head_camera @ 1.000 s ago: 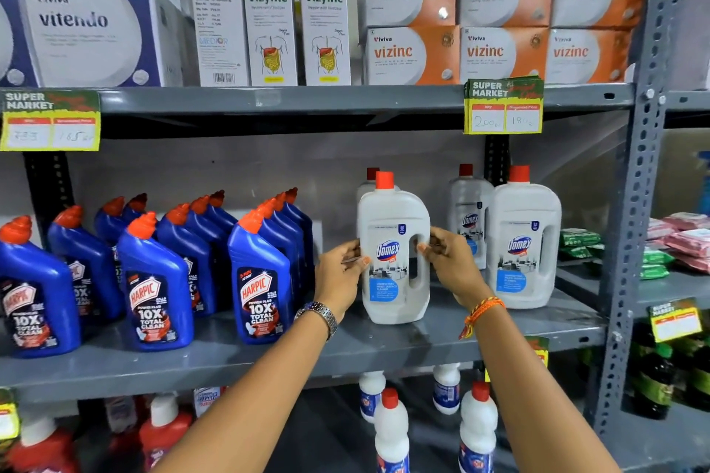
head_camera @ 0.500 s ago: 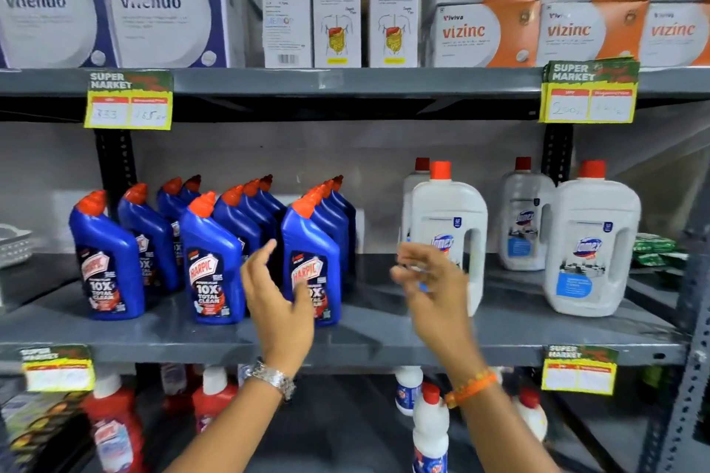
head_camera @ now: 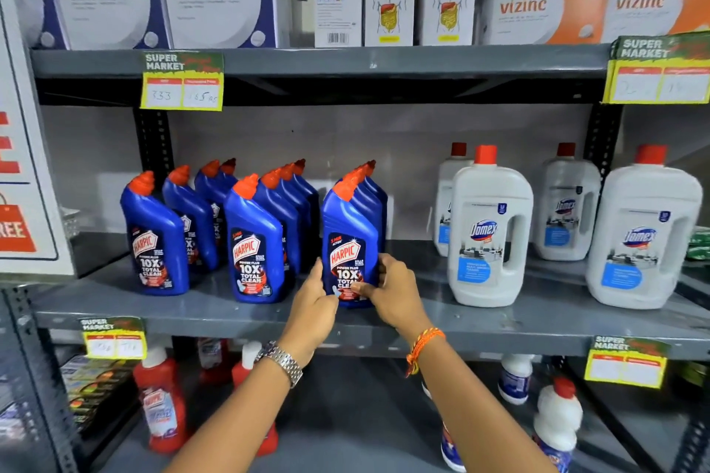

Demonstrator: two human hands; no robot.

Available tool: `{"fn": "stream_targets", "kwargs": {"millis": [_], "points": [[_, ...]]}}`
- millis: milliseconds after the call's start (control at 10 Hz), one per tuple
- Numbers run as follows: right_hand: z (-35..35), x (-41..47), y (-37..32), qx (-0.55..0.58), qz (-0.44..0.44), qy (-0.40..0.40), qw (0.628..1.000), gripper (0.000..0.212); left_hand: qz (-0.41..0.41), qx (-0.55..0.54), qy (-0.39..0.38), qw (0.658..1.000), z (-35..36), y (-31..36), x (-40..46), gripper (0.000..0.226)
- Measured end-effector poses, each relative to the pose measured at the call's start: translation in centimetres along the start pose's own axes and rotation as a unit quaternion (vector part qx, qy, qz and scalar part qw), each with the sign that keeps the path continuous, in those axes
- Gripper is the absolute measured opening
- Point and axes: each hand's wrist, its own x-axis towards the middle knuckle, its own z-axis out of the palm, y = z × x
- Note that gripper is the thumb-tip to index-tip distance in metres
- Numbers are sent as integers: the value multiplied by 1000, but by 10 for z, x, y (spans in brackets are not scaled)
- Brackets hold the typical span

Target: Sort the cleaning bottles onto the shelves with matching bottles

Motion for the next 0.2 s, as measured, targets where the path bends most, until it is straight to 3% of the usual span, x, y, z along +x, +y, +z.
{"fn": "stream_targets", "kwargs": {"millis": [200], "points": [[-3, -3, -6, 15, -4, -20, 1000, 55, -6, 14, -6, 1000, -1, 9, -2, 81]]}}
